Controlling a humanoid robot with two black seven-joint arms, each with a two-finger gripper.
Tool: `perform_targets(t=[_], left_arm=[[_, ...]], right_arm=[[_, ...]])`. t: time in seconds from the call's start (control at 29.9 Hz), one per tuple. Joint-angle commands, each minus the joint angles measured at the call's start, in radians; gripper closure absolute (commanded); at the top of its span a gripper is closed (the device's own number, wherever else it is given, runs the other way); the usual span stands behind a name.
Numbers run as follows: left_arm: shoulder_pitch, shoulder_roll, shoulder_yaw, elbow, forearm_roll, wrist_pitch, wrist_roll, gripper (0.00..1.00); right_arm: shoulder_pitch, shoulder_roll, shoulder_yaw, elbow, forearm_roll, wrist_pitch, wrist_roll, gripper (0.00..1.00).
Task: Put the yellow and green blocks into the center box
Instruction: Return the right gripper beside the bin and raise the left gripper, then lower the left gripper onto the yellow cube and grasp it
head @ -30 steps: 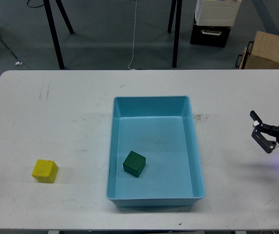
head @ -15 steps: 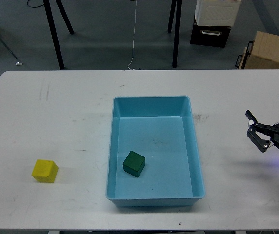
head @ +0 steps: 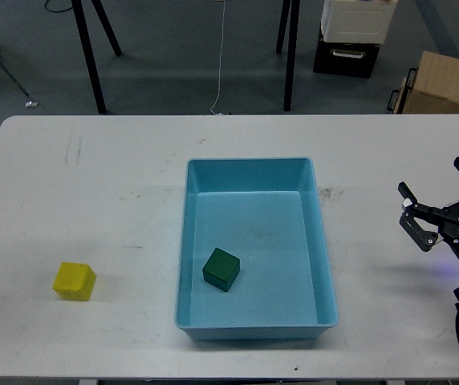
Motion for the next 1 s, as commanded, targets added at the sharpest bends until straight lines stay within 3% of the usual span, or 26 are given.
perform_targets(t=[0.0, 0.07, 0.2, 0.33, 0.47, 0.67, 0.8, 0.9, 0.97], left_arm=[[-0.131, -0.219, 0.164, 0.084, 0.057, 0.000, 0.006, 0.00], [-0.203, -0.265, 0.250, 0.103, 0.091, 0.000, 0.008, 0.00], [-0.318, -0.223, 0.341, 0.114, 0.155, 0.000, 0.008, 0.00], [-0.566, -0.155, 0.514, 0.193, 0.161, 0.000, 0.003, 0.00], [-0.912, -0.178, 0.865, 0.296, 0.161, 0.000, 0.002, 0.00], [-1.361, -0.270, 1.443, 0.335, 0.196, 0.000, 0.008, 0.00], [-1.539, -0.301, 1.691, 0.318, 0.224, 0.000, 0.019, 0.00], [-1.647, -0.298, 1.901, 0.247, 0.255, 0.000, 0.081, 0.00], [-1.691, -0.282, 2.022, 0.195, 0.287, 0.000, 0.097, 0.00]], right_arm=[[0.000, -0.003, 0.006, -0.001, 0.000, 0.000, 0.000, 0.01], [-0.002, -0.012, 0.008, -0.001, 0.000, 0.000, 0.000, 0.01], [-0.002, -0.014, 0.014, -0.009, 0.000, 0.000, -0.002, 0.01], [-0.006, -0.012, 0.012, -0.013, 0.000, 0.002, -0.002, 0.01], [-0.008, -0.003, 0.011, -0.013, 0.001, 0.002, 0.000, 0.01], [-0.014, -0.001, 0.015, -0.016, 0.001, 0.014, 0.000, 0.01], [-0.017, -0.001, 0.017, -0.026, 0.000, 0.026, 0.001, 0.01], [-0.018, -0.001, 0.018, -0.026, 0.001, 0.028, 0.001, 0.01], [-0.018, -0.001, 0.017, -0.030, 0.001, 0.029, 0.001, 0.01]])
